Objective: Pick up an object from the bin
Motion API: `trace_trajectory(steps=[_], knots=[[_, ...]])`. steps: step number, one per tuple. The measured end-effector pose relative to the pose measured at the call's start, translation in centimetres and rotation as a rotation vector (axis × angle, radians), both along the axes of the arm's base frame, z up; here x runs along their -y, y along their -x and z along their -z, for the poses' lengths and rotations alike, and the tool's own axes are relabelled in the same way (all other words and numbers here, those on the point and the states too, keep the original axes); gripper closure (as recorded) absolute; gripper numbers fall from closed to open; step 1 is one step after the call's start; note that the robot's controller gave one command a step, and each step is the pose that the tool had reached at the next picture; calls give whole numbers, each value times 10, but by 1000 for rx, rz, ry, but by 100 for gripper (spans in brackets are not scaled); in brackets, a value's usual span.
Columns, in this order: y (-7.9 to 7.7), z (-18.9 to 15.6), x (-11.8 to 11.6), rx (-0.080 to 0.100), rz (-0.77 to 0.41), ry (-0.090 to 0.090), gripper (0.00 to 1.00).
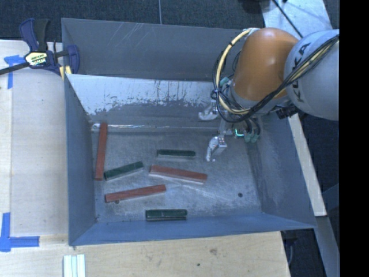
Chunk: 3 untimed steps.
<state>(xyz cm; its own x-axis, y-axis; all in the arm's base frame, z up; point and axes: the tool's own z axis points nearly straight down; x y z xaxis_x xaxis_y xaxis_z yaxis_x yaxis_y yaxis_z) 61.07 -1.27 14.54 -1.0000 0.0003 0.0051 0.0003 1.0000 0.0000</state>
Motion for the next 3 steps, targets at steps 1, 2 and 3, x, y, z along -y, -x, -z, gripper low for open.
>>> trace_trajectory(steps=[1, 2, 3], knots=[[-2, -5, 0, 9, 0, 0, 0], [-11, 46, -40, 14, 74, 0, 0], [-11, 50, -55, 5, 63, 0, 0]])
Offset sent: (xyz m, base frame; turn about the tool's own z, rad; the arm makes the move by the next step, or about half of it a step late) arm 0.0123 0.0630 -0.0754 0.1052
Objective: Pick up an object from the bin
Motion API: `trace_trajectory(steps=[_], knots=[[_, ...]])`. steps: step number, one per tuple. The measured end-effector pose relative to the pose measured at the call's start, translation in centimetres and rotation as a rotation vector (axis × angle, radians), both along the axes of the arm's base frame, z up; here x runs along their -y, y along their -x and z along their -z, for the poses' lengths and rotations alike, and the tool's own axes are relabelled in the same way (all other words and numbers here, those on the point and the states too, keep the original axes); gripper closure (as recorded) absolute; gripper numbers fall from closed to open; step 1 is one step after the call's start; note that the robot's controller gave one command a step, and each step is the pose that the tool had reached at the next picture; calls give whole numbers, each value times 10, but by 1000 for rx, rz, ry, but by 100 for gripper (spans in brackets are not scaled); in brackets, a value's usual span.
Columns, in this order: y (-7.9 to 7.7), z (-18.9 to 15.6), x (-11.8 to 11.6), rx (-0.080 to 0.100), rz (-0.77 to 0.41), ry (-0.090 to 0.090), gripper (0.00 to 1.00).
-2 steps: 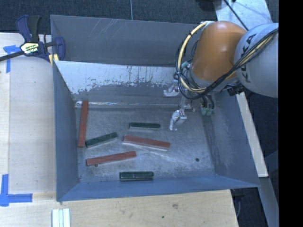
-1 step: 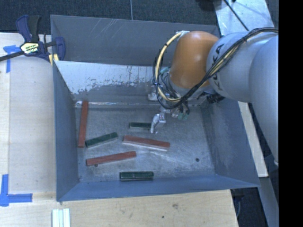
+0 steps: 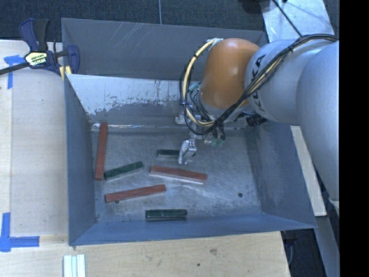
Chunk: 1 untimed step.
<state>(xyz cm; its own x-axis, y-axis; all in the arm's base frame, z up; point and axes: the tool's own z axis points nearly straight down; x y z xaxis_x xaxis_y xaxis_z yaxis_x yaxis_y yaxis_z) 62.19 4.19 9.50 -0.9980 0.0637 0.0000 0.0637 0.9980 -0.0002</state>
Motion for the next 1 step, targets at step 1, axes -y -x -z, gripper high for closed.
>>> trace_trajectory(steps=[1], knots=[[6, -11, -10, 6, 44, -1, 0]])
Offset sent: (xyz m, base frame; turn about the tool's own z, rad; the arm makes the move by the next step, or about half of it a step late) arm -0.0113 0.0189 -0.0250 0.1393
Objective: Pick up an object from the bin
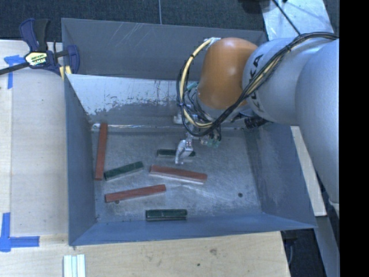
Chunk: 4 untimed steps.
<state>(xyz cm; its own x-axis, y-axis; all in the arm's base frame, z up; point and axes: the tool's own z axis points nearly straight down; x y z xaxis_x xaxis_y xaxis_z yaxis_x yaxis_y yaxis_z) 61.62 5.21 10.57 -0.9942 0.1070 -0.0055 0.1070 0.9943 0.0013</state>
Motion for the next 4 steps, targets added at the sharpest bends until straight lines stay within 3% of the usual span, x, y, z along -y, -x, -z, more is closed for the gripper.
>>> trace_trajectory(steps=[1, 2, 4], knots=[[3, 31, -7, -4, 95, 0, 0], [3, 26, -8, 28, 12, 0, 100], [4, 23, -7, 19, 12, 0, 100]])
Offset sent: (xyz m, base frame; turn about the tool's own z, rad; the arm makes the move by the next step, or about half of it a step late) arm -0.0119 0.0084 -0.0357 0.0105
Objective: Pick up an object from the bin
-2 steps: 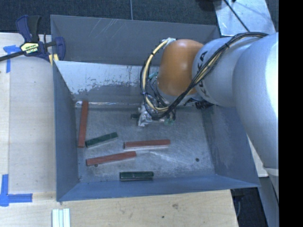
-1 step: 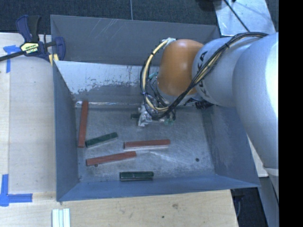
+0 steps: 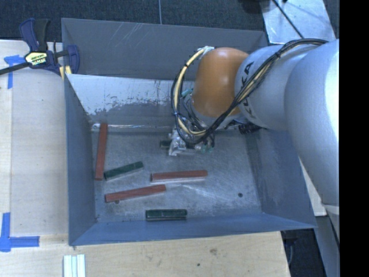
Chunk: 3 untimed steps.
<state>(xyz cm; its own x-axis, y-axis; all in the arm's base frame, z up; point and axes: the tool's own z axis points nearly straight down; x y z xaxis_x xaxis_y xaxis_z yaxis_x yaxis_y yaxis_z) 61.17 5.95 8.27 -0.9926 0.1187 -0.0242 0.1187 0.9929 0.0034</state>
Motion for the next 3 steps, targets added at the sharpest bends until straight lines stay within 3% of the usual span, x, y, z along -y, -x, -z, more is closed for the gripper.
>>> trace_trajectory(steps=[1, 3], knots=[[6, -16, 0, -24, -1, 1, 100], [3, -52, 0, -22, -1, 0, 100]])
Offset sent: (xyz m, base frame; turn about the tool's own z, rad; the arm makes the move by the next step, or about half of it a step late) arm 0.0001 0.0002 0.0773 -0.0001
